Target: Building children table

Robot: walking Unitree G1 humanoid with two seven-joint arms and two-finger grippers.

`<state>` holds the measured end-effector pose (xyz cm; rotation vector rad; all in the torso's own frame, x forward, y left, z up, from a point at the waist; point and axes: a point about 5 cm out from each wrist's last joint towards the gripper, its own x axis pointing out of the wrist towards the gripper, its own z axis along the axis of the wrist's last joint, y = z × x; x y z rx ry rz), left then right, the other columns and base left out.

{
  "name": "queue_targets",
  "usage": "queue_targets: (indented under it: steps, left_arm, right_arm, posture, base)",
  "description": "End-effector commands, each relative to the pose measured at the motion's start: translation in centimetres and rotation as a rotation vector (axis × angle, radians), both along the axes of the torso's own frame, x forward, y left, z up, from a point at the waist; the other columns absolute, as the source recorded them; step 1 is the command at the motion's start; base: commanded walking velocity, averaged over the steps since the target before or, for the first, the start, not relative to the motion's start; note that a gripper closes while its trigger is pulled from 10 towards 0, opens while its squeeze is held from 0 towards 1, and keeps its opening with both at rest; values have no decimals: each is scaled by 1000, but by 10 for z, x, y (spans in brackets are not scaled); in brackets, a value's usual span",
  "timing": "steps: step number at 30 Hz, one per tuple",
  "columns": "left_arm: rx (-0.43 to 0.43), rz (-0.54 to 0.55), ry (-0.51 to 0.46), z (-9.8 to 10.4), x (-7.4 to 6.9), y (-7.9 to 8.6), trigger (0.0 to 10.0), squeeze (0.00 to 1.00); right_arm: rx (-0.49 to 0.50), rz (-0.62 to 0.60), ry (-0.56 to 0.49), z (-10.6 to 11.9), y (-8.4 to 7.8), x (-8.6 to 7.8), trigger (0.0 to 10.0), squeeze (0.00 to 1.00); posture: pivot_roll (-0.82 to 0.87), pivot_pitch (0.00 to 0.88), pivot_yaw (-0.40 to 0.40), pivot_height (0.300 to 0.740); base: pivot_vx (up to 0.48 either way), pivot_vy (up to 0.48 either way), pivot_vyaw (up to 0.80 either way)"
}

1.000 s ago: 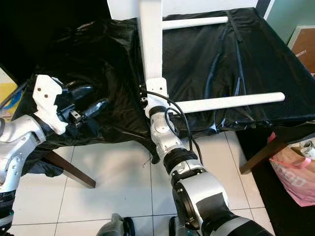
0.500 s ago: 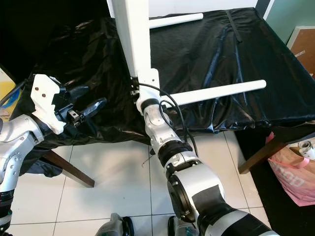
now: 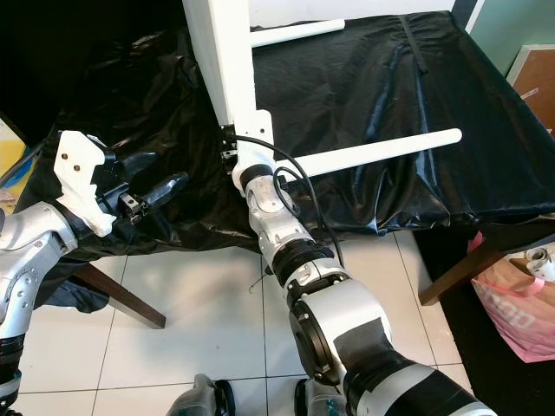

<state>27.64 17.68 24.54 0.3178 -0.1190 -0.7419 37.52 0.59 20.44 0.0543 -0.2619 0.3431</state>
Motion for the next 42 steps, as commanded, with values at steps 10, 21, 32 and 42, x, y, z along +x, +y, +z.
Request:
queue_targets:
  steps: [10,21,32,42]
  left_arm:
    - [-10,9,12,-1,-3,3,10000,0]
    - [-12,-9,21,-2,-4,-1,10000,0]
    - [-6,-25,22,-3,-4,-4,10000,0]
    - [-7,-29,20,-3,-5,-4,10000,0]
  right_arm:
    - [-15,213,-27,-8,56,-33,10000,1000]
    - [-14,173,-83,-15,33,-31,10000,0]
    - [32,133,-159,-17,-11,-35,10000,0]
    - [16,204,-140,-37,-44,-59,10000,0]
  posture:
    - [47,151,11,740]
    - [42,149,15,740]
    - [41,134,10,740]
    - [37,116,2,740]
  base:
    - [0,0,0]
    - [0,0,0]
    - [0,0,0]
    - [0,0,0]
